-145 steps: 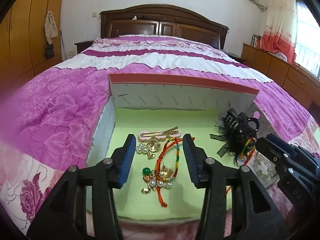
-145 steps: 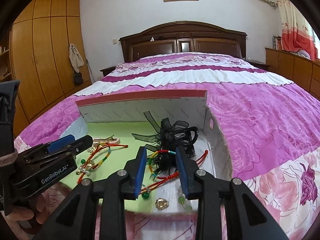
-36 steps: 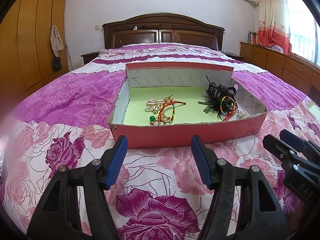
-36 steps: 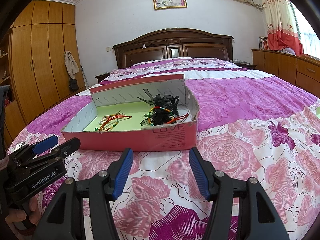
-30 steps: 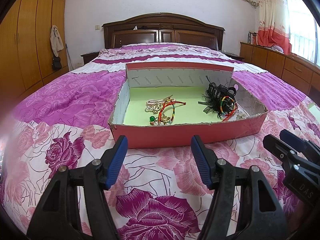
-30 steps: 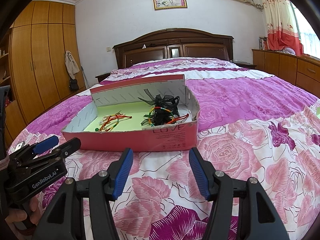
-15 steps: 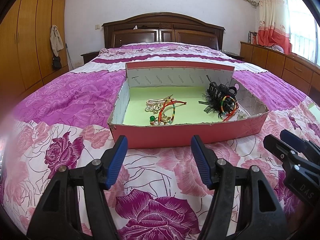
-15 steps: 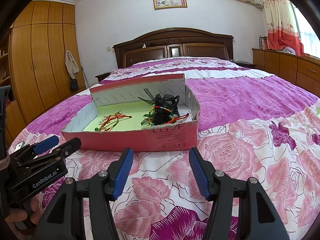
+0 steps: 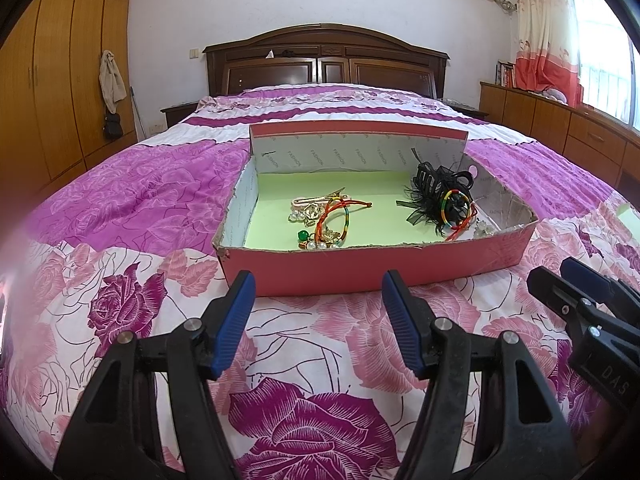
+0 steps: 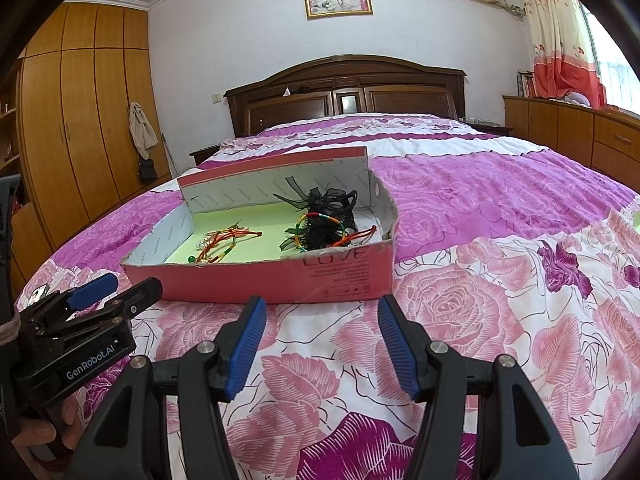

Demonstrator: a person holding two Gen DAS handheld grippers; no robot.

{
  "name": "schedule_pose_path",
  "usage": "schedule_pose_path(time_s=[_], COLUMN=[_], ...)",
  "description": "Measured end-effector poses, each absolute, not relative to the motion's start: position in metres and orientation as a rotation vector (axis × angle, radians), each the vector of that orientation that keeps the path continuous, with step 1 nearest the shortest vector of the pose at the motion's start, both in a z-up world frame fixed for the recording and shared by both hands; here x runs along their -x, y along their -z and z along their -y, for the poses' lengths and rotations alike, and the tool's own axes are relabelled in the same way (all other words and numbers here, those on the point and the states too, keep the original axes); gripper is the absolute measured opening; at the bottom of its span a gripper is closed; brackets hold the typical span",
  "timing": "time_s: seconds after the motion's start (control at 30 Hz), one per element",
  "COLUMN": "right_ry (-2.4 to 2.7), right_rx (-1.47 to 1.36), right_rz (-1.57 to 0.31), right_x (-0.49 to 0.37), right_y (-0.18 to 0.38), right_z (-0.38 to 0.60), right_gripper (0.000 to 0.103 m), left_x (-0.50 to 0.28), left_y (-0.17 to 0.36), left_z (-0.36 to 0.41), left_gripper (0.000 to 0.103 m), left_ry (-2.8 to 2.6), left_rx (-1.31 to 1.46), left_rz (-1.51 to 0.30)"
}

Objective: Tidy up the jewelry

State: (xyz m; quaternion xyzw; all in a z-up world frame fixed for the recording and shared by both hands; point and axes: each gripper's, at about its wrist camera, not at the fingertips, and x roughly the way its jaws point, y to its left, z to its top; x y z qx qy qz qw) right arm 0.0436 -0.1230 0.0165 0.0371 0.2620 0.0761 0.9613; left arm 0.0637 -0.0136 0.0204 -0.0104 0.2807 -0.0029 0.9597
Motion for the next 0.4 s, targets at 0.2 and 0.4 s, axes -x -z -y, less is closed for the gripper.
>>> schedule_pose_path(time_s=[0.2,0.4], right_ry=[-0.154,-0.154], right_rx=[-0.077,-0.077], right_rz=[-0.531,-0.532], right_x=[-0.0435,-0.0435], right_y=[-0.0165,-0.0166], right_z=[0.1232,0.1234], right_gripper=[0.061,0.061], left_x=[-0.0638,-0.0641], left_y=[-0.0205,-0.0195], left_z=[0.0139,0.0155], left_gripper=[0.058,0.058], left_ry=[0.005,0.009], left_rx=[0.020,0.017], left_rz=[-0.569,-0.574])
